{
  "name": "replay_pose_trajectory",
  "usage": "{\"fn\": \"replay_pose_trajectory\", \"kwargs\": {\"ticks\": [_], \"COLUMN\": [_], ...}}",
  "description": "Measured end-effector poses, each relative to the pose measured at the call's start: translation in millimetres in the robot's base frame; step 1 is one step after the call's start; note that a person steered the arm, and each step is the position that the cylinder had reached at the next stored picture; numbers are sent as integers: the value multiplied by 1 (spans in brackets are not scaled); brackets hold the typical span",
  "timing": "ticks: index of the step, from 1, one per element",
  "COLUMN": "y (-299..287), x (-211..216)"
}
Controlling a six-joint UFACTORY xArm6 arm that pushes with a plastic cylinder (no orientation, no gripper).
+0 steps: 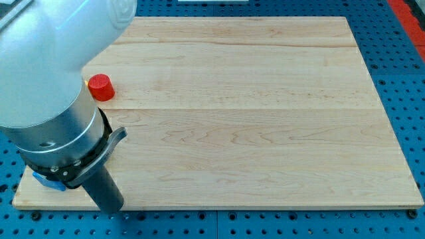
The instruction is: Separate blue triangle from the group of blocks
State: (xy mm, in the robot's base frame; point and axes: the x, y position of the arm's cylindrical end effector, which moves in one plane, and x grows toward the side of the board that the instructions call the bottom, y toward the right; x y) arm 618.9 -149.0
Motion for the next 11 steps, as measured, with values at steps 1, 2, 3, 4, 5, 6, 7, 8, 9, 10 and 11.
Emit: {"fn": "replay_pose_trajectory", "kwargs": {"ticks": [1,2,3,4,5,6,7,8,9,10,11], "y": [-9,-49,-116,-153,-130,-94,-48,24,59,109,131], "x": [0,-1,-1,-4,-26,-42,-62,-81,-93,-98,-30]}}
